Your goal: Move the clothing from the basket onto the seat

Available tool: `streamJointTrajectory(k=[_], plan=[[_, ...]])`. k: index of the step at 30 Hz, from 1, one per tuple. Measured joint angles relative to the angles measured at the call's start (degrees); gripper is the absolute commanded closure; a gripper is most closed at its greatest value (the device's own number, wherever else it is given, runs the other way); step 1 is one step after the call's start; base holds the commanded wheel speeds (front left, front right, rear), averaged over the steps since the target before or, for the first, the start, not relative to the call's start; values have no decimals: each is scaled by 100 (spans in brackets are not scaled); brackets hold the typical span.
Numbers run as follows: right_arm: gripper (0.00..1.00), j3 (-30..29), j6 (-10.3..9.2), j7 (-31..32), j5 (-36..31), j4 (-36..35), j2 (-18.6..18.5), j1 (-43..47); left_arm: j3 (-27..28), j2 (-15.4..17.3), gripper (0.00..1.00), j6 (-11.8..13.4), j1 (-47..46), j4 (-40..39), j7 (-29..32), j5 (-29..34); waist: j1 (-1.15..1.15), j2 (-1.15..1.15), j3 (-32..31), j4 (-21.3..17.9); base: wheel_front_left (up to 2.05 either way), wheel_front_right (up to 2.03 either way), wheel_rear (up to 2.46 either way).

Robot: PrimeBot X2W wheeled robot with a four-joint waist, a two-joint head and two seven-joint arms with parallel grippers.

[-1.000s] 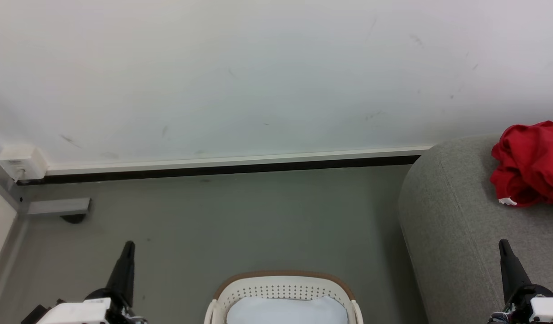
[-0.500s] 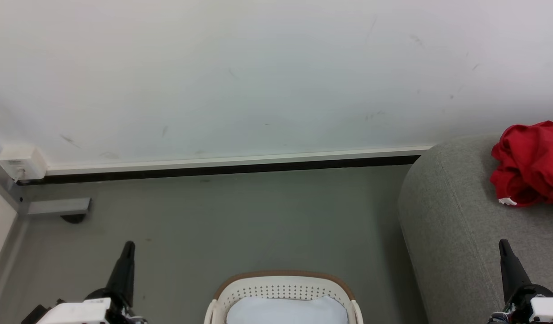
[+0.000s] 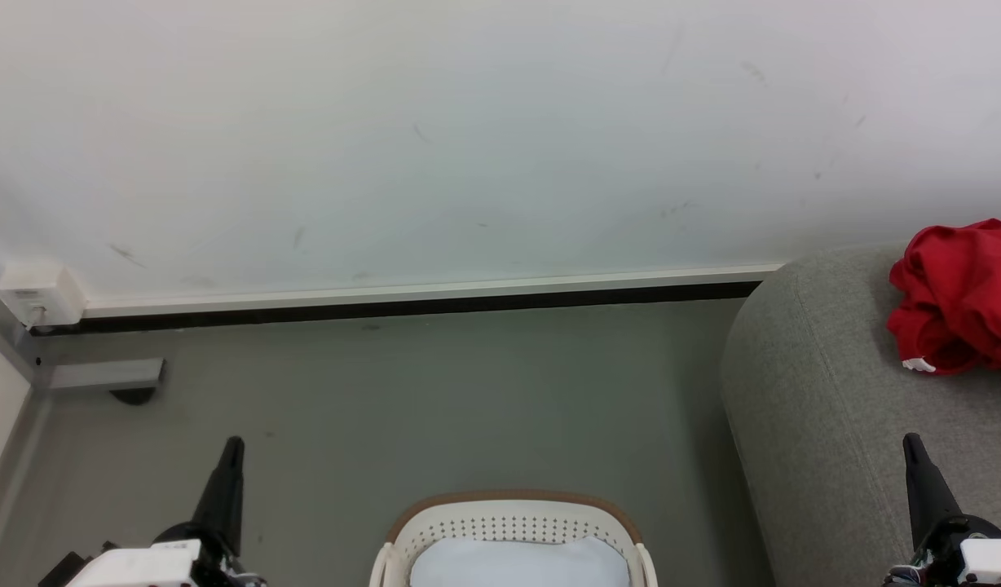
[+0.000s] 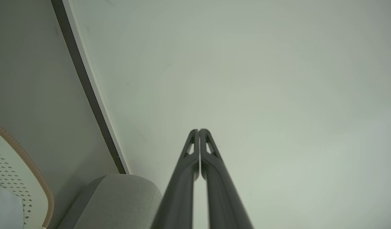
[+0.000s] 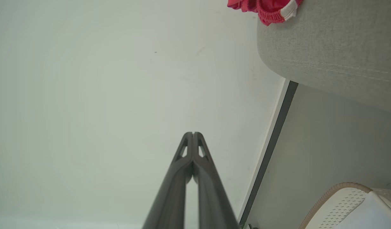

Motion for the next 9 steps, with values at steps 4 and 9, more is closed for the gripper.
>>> streamJointTrajectory(k=[4,9], plan=[[100,0,0,0,0,0,0,0,0,0,100,0,0,0,-1,0,0,0,0,0,0,0,0],[100,0,0,0,0,0,0,0,0,0,100,0,0,-1,-1,0,0,0,0,0,0,0,0]])
